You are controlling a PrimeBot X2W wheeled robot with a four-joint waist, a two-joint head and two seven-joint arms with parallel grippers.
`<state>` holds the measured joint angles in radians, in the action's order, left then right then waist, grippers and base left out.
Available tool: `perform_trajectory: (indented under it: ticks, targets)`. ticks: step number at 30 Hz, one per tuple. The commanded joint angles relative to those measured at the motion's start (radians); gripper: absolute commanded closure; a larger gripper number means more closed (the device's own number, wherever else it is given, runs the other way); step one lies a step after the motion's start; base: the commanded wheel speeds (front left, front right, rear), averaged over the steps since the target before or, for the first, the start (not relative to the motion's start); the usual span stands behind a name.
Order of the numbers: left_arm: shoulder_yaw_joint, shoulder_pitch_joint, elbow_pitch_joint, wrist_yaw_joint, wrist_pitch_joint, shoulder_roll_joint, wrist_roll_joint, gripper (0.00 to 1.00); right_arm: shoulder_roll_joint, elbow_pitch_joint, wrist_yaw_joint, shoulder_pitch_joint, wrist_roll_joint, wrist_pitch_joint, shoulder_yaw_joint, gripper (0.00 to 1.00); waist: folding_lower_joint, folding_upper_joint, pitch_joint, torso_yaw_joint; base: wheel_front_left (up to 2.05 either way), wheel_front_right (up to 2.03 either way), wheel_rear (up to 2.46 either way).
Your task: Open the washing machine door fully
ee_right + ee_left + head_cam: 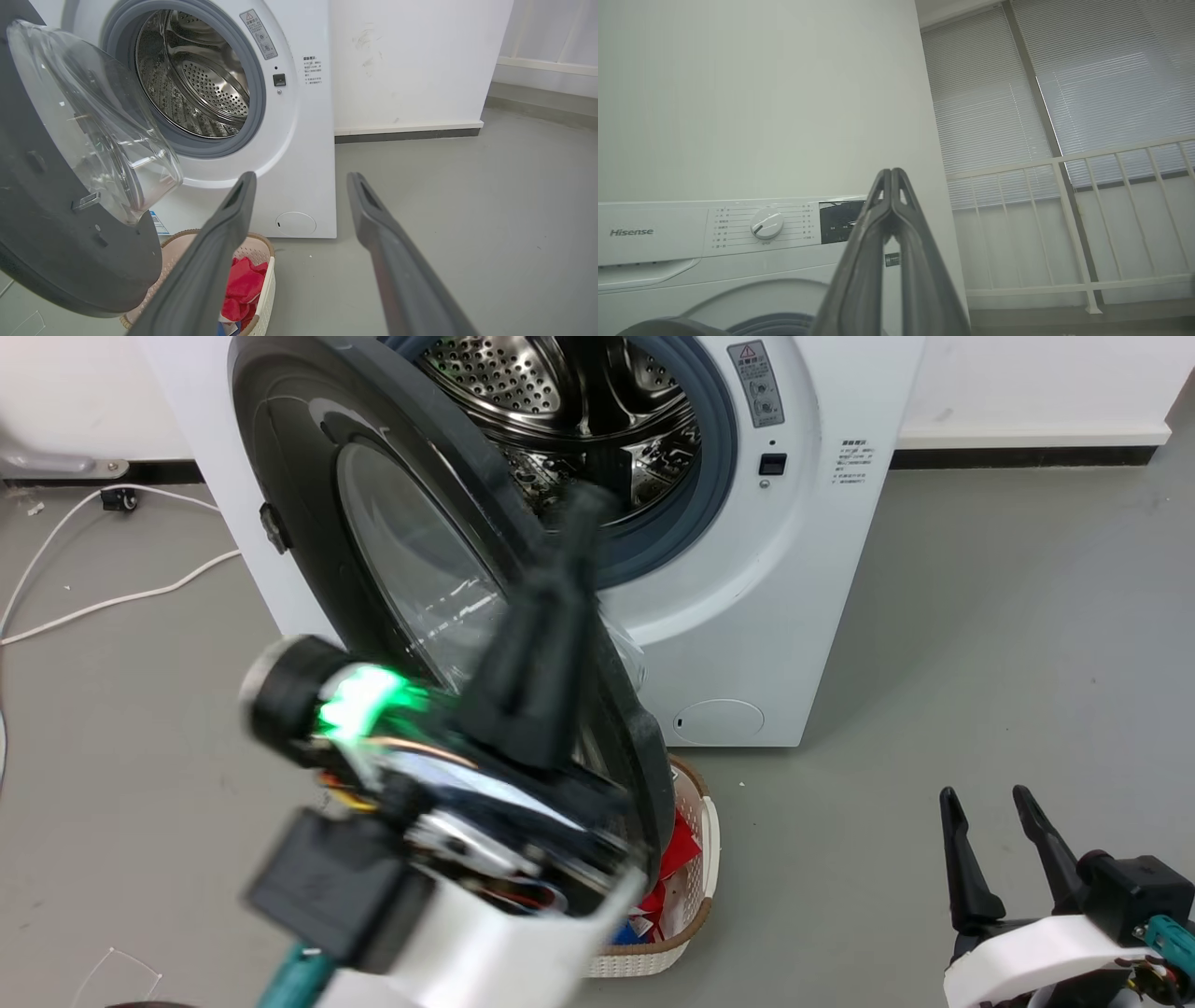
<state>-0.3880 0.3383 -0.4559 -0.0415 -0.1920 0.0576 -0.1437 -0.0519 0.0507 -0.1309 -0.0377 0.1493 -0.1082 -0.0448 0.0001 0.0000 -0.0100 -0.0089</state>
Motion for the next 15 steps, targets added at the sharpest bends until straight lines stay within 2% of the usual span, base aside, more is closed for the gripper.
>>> perform_trajectory:
  ticks: [1,7,10,15]
  targets:
    - [-0.040,0.003,0.002,-0.010,0.031,-0.002,-0.020,1.00,0.003,0.004,0.000,0.004,0.004,-0.002,-0.002,0.00,-0.0001,0.0000,0.000,-0.001,0.00,0.00,0.00]
    - [-0.205,-0.070,0.072,-0.028,0.188,-0.005,-0.118,1.00,0.003,0.008,0.000,0.003,0.010,-0.002,-0.003,0.00,-0.0001,0.0000,-0.003,-0.006,0.00,0.00,0.00]
    - [-0.266,-0.123,0.122,-0.024,0.260,-0.005,-0.153,1.00,0.002,0.010,0.000,0.000,0.010,-0.003,-0.004,0.00,-0.0001,0.0000,-0.004,-0.007,0.00,0.00,0.00]
    - [-0.300,-0.211,0.229,0.012,0.272,-0.005,-0.175,1.00,0.002,0.014,0.000,0.014,0.009,-0.003,0.004,0.00,-0.0001,0.0000,-0.015,-0.017,0.00,0.00,0.00]
